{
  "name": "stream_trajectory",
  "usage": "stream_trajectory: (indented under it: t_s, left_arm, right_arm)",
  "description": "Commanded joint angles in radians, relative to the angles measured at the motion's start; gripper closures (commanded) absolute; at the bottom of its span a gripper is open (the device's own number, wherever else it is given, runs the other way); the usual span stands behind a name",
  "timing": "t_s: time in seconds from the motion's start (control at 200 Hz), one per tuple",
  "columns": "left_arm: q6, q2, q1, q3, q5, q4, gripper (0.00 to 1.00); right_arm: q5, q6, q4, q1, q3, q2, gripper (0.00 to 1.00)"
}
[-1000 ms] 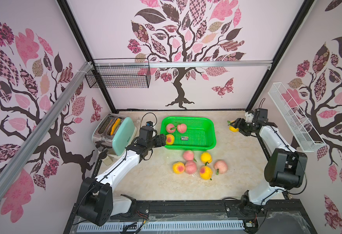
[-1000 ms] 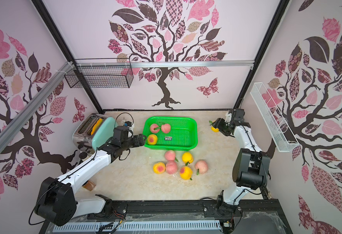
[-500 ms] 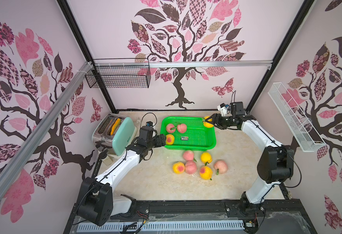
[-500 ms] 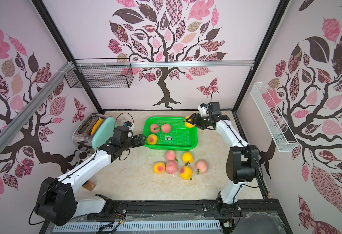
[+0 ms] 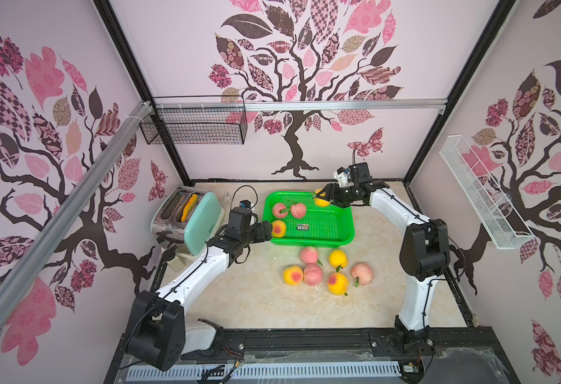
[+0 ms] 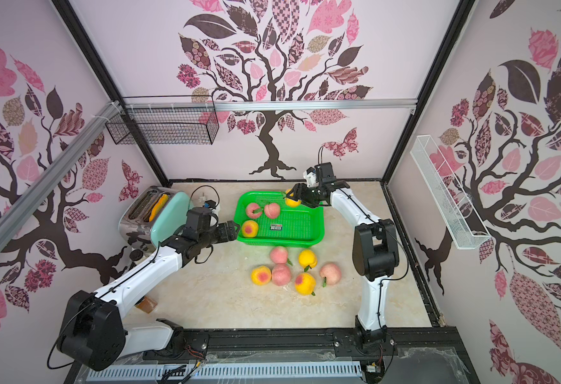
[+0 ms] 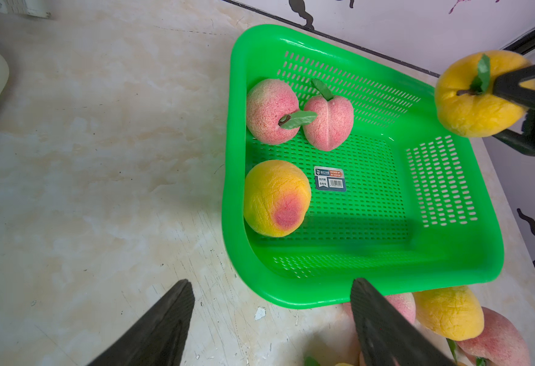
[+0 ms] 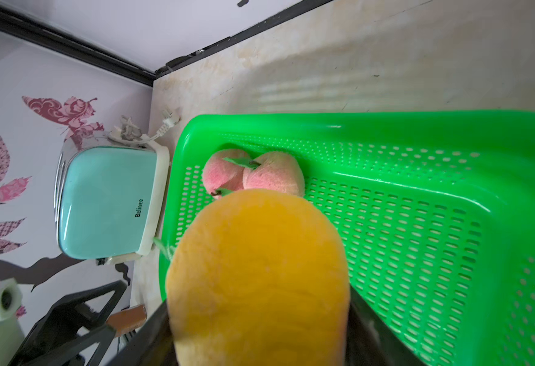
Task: Put the peaches into the basket
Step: Place the peach in the basket.
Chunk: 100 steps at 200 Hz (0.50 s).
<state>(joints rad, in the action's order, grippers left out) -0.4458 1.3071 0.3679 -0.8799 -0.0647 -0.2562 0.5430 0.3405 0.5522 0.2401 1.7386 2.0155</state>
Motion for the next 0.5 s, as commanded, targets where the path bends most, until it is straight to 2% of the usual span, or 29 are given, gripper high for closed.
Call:
stream_trajectory:
  t_s: [0.0,0.09,0.17,0.345,0.495]
  left_arm:
    - [-0.004,0.007,-0.004,0.005,-0.002,0.002,0.18]
    - [-0.010,0.004,-0.005,0.007,-0.009,0.006,0.18]
    - [-0.017,0.003,-0.004,0.011,-0.022,0.013,0.18]
    - [-0.024,-0.013,-0.004,0.023,-0.012,0.011,0.18]
    - [-0.013,-0.008,-0.005,0.004,-0.012,-0.010,0.18]
  right_arm:
    - [-0.061,0.025,0.021,0.008,0.065,0.043,0.35]
    - [-0.024,0.034,0.043,0.011,0.115,0.103,0.35]
    - [-0.038,0.036,0.053,0.015,0.138,0.137,0.35]
    - [-0.026,0.071,0.012,0.034,0.113,0.173,0.35]
    - [-0.069,0.065,0.008,0.049,0.128,0.211,0.35]
